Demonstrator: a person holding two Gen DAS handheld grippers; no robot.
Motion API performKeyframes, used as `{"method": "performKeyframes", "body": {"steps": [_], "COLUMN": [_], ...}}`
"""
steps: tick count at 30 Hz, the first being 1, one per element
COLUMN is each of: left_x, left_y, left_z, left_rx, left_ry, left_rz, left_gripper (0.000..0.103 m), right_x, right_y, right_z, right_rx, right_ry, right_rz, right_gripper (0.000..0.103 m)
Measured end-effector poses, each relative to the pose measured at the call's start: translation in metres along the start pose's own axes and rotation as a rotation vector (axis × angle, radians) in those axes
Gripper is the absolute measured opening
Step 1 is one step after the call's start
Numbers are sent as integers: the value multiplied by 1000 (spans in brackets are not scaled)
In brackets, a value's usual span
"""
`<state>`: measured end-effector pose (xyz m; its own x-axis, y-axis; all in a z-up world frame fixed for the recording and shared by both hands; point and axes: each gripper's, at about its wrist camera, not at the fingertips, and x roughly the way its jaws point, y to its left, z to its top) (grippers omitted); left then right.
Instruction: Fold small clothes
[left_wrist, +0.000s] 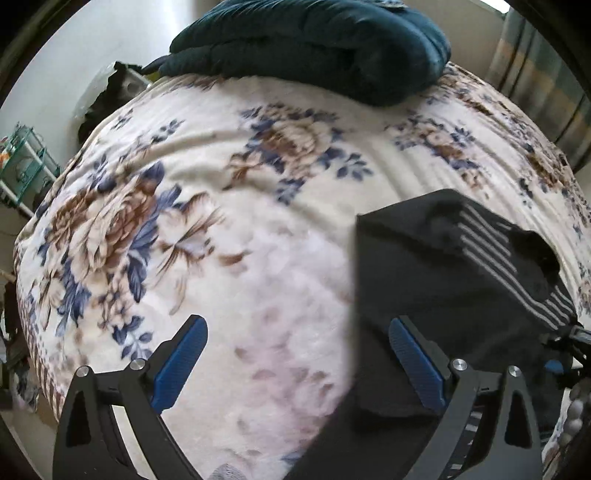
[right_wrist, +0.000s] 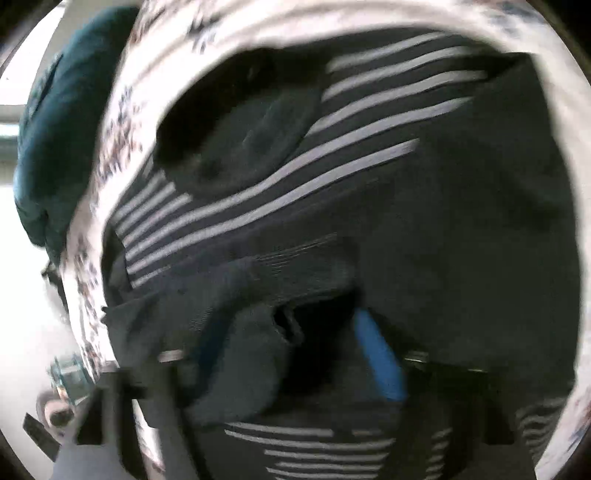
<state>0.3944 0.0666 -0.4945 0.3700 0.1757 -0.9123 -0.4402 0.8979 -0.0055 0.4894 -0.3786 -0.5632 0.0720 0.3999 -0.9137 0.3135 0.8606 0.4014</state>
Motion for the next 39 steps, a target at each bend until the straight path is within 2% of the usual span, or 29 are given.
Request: {"method": "performKeyframes", "body": {"steps": [1,3,5,8,12,15,17,20,22,23,24,25,27,28,30,31,32,35,36,37,38,39], "left_x": [3,6,7,11,22,36,49,69,82,84,83,79,70,68,65,66,68,79,82,84,84,85], "left_y": [-1,-6,-12,-27,-57,-87,-106,-134,-145,-146,-144,-139,-128,-123,-112,-106,-102,-90,-85,-84,-82,-80], "left_z": [-1,-1,3,12,28,39,45,53,60,62,66,68,69,68,66,64,63,59,58,58,58,59], "left_rx": [1,6,10,22,49,98,143,233,279,282,272,257,238,230,209,196,188,159,147,142,140,137], "left_ry": [6,16,14,11,11,16,31,28,44,51,51,41,29,28,26,34,43,82,91,92,90,86], "left_rz": [1,0,-15,-58,-102,-128,-137,-102,-61,-51,-59,-72,-72,-66,-46,-37,-30,-5,-2,0,3,6], "left_gripper": [101,101,101,101,101,101,101,101,101,101,101,101,101,101,101,101,101,101,101,101,101,101], "right_x": [4,-15,-46,-100,-136,-136,-128,-105,-99,-102,-108,-122,-142,-144,-129,-109,-95,-32,-19,-4,8,12], "right_y": [4,17,18,-4,-56,-100,-121,-142,-144,-143,-140,-130,-108,-99,-66,-40,-24,27,33,40,47,51], "right_z": [0,-8,-17,-29,-34,-30,-25,-14,-9,-7,-7,-10,-14,-14,-5,6,11,24,26,28,25,21], "right_rx": [-14,-74,-81,-19,71,130,152,164,154,149,144,132,88,63,-50,-142,-204,-464,-507,-561,-623,-663], "right_ry": [-4,-126,-214,-329,-400,-390,-365,-280,-228,-223,-231,-276,-358,-361,-287,-216,-180,-77,-47,-4,25,18], "right_rz": [-26,-86,-71,-64,-145,-228,-234,-258,-300,-321,-341,-344,-284,-256,-153,-128,-141,-303,-342,-384,-421,-451], "right_gripper": [3,4,3,3,3,3,3,4,10,18,34,40,53,56,59,59,59,59,55,46,11,0]}}
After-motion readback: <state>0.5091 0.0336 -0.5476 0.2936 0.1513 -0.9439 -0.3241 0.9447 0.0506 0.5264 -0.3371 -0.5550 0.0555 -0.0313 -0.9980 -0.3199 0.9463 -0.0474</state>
